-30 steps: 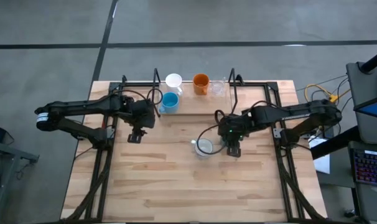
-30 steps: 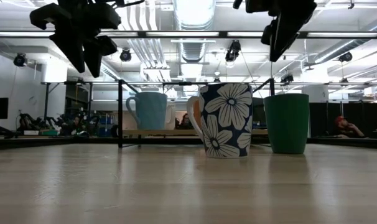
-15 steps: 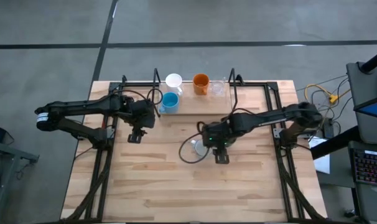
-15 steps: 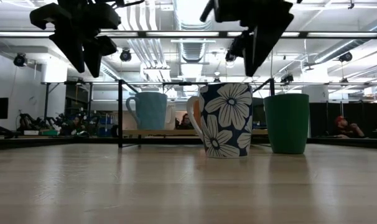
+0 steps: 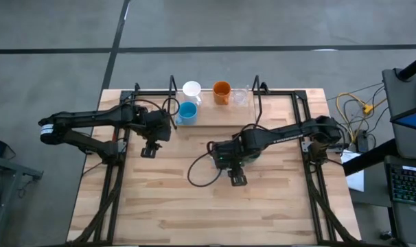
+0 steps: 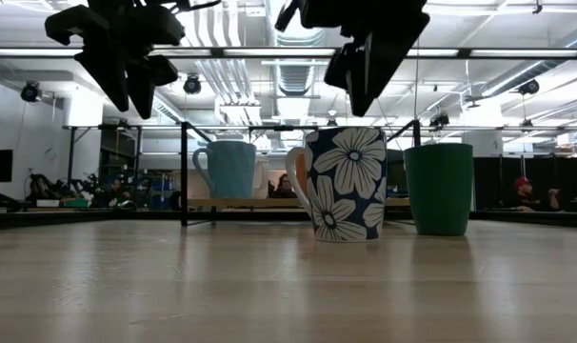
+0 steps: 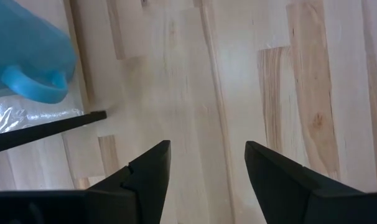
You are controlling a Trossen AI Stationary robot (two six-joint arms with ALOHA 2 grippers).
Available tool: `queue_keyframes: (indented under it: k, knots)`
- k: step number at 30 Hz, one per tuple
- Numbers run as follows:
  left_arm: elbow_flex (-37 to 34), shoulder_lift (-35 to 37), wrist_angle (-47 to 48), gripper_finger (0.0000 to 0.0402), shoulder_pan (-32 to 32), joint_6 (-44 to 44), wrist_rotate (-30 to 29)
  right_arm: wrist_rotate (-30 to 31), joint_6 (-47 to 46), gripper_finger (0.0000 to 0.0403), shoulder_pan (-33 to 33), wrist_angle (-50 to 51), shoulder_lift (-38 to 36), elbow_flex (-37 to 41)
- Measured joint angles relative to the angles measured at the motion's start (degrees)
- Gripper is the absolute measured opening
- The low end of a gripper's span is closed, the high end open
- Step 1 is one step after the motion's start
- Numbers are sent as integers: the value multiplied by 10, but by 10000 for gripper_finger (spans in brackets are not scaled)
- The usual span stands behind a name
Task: Stack small to large cups/mugs on shelf
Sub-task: Put the blue patterned mug on the shelf
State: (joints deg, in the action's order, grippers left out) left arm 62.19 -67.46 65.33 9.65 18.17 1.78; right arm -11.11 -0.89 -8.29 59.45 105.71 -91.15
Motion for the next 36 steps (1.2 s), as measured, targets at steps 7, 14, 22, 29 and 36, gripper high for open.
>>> queue_keyframes:
  k: [7, 14, 22, 29, 36]
  knots:
    - [-1, 0, -2, 193, 0, 0, 0, -8, 24, 164, 0, -22, 30, 7]
    - [-2, 0, -2, 193, 0, 0, 0, -14, 81, 160, 0, -38, 98, 10]
    - [-2, 0, 0, 193, 0, 0, 0, -1, 138, 23, 1, 1, 135, 7]
    - [-2, 0, 0, 193, 0, 0, 0, 17, 133, 20, 0, 8, 96, -1]
    - [-2, 0, -1, 193, 0, 0, 0, 34, 157, 20, 9, 27, 48, -29]
